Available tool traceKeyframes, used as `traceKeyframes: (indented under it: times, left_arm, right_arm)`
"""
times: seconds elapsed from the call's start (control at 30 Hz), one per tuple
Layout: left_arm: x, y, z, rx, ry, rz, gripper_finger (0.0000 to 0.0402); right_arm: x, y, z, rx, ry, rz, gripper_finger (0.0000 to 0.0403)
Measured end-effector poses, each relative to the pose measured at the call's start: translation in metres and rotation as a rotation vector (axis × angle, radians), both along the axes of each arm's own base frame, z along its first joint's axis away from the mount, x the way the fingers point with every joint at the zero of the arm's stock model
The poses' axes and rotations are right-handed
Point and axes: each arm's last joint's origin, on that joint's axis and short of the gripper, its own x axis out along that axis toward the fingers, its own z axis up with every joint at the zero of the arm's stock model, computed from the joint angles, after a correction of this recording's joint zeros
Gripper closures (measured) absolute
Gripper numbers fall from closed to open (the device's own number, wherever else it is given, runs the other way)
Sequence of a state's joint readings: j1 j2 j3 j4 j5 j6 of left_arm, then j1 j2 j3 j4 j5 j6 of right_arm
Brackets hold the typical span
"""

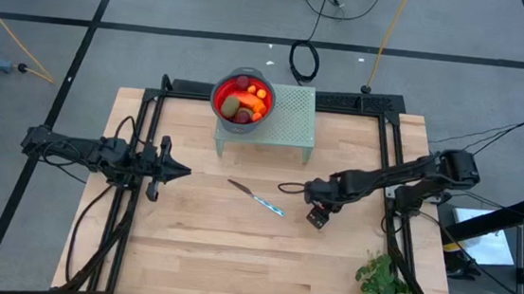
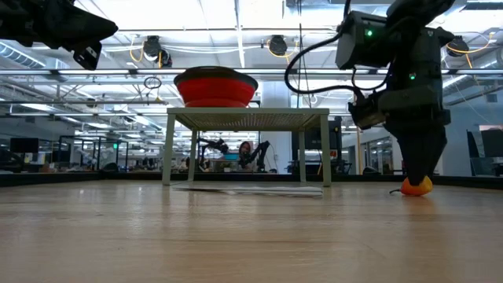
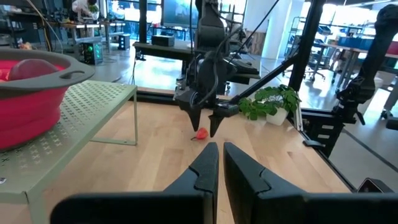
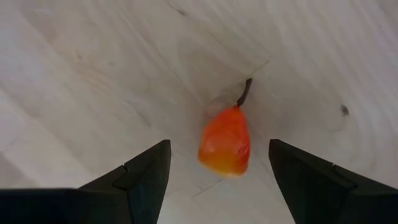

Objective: Pick & Place Fruit
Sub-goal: Put the peach into the red strainer bowl

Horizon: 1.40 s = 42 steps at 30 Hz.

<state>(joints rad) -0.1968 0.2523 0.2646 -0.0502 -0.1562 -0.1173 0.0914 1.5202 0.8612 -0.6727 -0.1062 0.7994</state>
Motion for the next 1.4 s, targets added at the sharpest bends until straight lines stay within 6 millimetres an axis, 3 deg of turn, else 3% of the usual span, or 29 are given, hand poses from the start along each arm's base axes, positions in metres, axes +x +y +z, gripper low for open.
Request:
traceKeyframes:
  times: [0.67, 1.4]
  left_arm:
    - [0.0, 0.0, 0.0, -0.027, 0.001, 0.002, 0.0378]
    - [0.0, 0.0, 0.0, -0.03, 0.001, 0.003, 0.0378]
  right_arm:
    - [0.002, -0.001, -0.005, -0.028, 0.007, 0.0, 0.0144]
    - [-0.005, -0.001, -0.012, -0.017, 0.04, -0.029, 0.0282]
